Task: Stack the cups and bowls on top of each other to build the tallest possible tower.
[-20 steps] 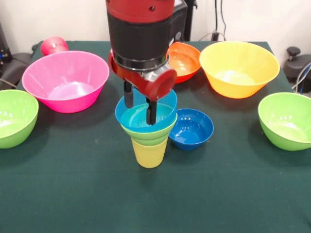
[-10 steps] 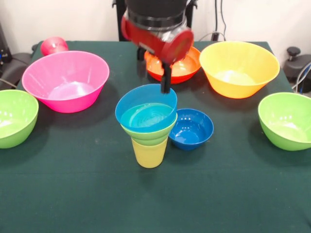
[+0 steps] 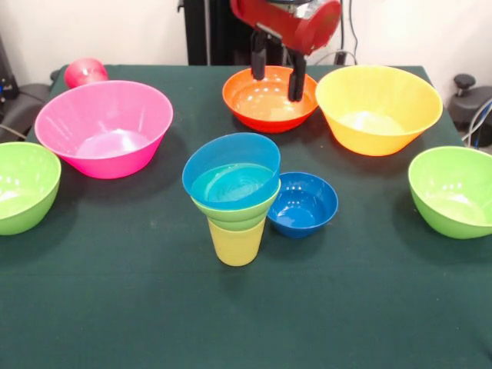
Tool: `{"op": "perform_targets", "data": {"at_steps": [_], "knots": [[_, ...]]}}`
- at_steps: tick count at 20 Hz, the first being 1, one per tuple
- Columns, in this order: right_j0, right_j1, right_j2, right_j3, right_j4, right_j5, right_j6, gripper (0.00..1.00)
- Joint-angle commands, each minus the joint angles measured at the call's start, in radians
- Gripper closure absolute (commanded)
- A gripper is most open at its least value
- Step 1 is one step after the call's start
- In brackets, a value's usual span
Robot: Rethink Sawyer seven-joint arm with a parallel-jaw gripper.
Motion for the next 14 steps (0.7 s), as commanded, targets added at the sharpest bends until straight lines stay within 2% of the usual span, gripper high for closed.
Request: {"op": "perform_targets", "data": {"at_steps": [1,6,8,10,14], "knots": [[0.043,-0.041,0.089,0.233,-0.036,-0.068,0.011,0.0],[0.066,-0.08,0.076,0.323,-0.042,-0.127,0.035,0.0],[0.061,-0.105,0.08,0.422,-0.036,-0.208,0.032,0.0],[0.049,-0.116,0.085,0.481,-0.033,-0.261,0.026,0.0],[-0.006,-0.149,0.101,0.662,-0.039,-0.418,0.0,0.0]]}}
